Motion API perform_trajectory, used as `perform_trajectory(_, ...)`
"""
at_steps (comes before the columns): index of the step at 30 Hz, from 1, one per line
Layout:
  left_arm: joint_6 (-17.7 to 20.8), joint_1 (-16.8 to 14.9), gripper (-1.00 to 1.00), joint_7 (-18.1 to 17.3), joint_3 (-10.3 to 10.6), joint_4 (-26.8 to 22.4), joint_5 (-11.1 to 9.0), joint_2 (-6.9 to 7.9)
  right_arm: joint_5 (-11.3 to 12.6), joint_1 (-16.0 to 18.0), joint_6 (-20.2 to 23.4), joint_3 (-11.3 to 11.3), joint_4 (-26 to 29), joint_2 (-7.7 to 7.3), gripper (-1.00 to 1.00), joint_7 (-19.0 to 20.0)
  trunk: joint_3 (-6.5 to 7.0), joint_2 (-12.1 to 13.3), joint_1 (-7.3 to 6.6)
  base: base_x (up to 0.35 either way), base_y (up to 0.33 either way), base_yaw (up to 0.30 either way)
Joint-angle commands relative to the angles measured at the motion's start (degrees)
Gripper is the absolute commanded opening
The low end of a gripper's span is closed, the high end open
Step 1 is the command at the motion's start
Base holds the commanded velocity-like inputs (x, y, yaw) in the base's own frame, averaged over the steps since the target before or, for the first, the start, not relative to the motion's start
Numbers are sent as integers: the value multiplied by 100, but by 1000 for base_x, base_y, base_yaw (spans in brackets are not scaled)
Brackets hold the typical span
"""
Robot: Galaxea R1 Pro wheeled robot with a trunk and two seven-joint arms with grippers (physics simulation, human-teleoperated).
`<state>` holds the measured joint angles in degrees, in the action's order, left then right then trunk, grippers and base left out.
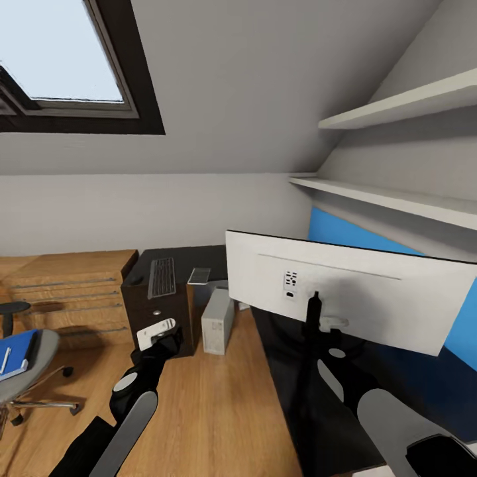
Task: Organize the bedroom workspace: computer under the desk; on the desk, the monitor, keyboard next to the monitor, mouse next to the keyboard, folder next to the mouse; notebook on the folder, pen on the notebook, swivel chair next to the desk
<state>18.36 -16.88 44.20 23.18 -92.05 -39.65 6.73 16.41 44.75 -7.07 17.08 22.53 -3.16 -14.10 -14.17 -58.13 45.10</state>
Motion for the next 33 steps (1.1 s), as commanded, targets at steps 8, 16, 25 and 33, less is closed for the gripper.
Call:
perform_trajectory(8,19,-8,100,45,11,36,-41,-1,33,6,-31,32,7,-9,-100,-34,-7,-6,0,-160,-228,46)
perform_trajectory(16,19,-8,100,45,6,38,-33,4,38,8,-31,32,-2,-9,-100,-26,-7,-6,0,-286,-150,0)
perform_trajectory(25,19,-8,100,45,4,38,-21,8,38,8,-31,38,-6,-9,-100,-23,-7,-6,0,-116,-91,0)
perform_trajectory(33,19,-8,100,45,-7,38,-16,12,38,8,-31,41,-11,-6,-100,-23,-7,-6,0,-4,-104,0)
